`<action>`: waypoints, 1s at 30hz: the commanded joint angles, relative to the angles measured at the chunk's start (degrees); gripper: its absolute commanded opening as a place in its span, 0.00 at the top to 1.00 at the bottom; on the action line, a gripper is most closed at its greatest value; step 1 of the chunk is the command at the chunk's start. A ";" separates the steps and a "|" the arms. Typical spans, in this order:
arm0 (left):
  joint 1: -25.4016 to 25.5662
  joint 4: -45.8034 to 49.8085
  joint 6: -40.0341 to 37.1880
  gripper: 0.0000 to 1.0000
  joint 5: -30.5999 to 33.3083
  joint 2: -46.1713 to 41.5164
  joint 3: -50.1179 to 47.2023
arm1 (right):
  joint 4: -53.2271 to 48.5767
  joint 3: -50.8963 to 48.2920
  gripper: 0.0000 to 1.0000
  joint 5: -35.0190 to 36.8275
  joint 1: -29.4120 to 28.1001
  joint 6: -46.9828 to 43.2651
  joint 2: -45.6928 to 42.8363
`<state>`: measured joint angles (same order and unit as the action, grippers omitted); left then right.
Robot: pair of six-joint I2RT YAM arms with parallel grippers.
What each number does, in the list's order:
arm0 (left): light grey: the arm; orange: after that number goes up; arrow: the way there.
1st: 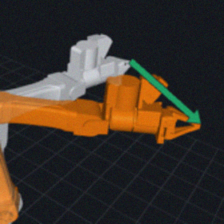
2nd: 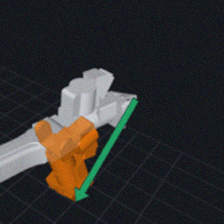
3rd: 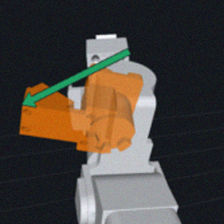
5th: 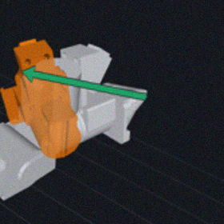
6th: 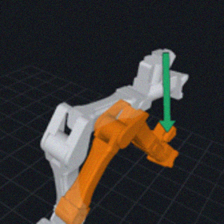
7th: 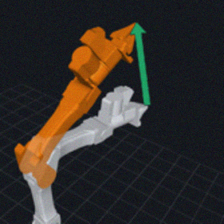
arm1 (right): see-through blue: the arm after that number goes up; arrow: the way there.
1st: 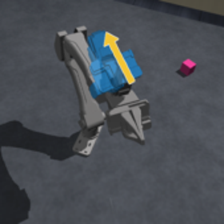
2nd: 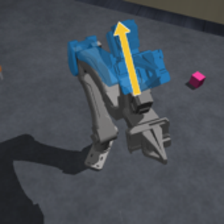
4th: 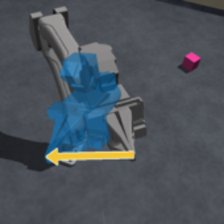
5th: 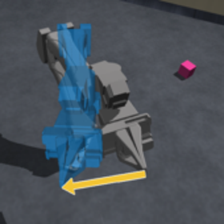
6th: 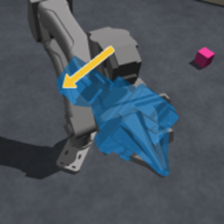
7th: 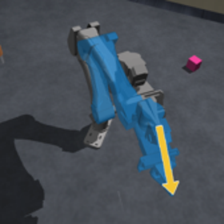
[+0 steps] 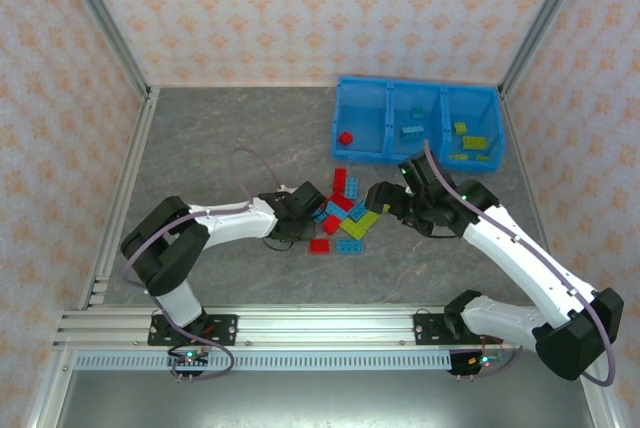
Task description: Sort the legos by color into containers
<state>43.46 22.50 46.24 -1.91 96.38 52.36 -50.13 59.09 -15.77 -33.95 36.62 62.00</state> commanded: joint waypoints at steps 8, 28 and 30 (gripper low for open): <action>0.83 0.26 -10.80 0.84 -5.10 -11.68 6.54 | 13.19 -1.50 0.04 -9.14 -6.74 1.22 0.87; -7.20 16.18 -32.08 0.64 4.36 42.88 89.36 | 5.78 -7.05 0.02 13.32 -6.74 10.27 -17.34; -7.16 17.58 -32.63 0.61 3.08 44.23 93.70 | 4.74 -7.28 0.02 14.15 -6.74 10.57 -17.51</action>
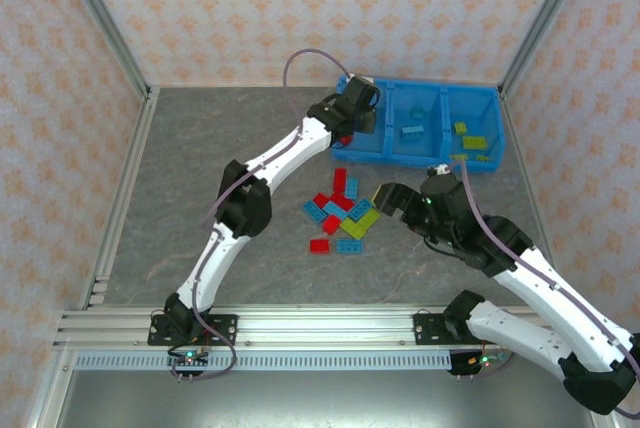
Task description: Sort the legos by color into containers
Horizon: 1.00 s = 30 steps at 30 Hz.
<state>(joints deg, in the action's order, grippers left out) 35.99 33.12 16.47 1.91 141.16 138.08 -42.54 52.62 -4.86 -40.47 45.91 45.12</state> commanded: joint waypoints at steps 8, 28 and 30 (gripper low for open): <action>1.94 3.43 -1.32 0.58 -2.47 -17.48 -8.66 | -3.89 -2.22 0.02 5.92 -0.23 3.06 0.40; 9.34 5.80 -25.00 0.28 1.72 -94.18 -75.98 | 6.56 1.70 0.02 -5.25 -9.46 -3.72 39.73; 9.31 5.83 -28.13 0.16 2.57 -97.35 -79.09 | 7.75 2.93 0.02 -5.09 -10.87 -5.12 42.53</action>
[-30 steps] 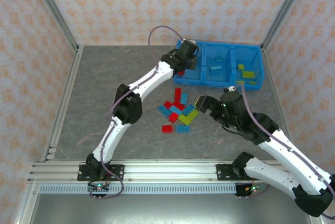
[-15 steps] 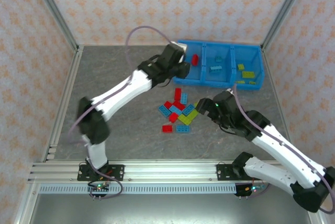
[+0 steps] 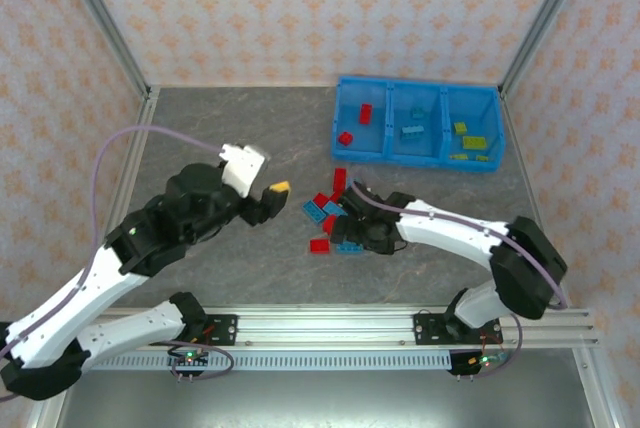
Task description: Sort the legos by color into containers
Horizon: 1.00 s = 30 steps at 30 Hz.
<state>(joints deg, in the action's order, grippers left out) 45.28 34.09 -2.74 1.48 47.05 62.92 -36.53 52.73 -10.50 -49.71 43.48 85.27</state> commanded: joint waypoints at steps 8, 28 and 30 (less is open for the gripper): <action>0.03 2.39 -16.60 0.03 1.94 -5.25 -11.81 | 4.18 3.62 0.13 3.56 -1.95 -1.66 9.26; -0.23 -2.86 -16.89 0.00 -1.15 -6.87 -17.04 | 1.03 -3.08 0.52 17.55 0.13 1.72 -16.18; -1.07 -3.46 -16.99 0.00 -2.13 -6.64 -17.49 | 0.67 -2.56 0.53 18.96 3.82 -0.35 -20.26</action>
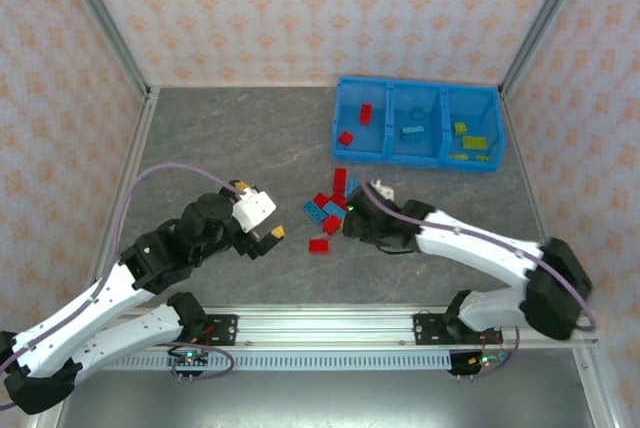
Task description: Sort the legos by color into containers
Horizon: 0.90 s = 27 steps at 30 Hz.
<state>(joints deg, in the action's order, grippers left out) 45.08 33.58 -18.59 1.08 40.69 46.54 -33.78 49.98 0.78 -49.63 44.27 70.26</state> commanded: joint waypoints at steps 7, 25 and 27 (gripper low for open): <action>-3.91 -3.24 -0.44 0.00 -6.70 1.72 -0.33 | 4.15 9.53 0.55 -1.48 30.05 -13.62 0.60; -4.17 -2.56 0.14 0.00 -4.00 -3.18 -2.38 | 2.41 37.16 0.16 -2.64 41.20 -15.21 29.08; -4.17 -2.31 0.13 0.00 -4.32 -2.34 -2.23 | 2.02 33.73 0.14 -4.14 41.10 -15.39 25.06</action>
<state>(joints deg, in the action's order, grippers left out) 41.21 31.90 -18.52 -4.03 37.54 44.62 -28.32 86.04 -4.32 -8.47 28.64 102.02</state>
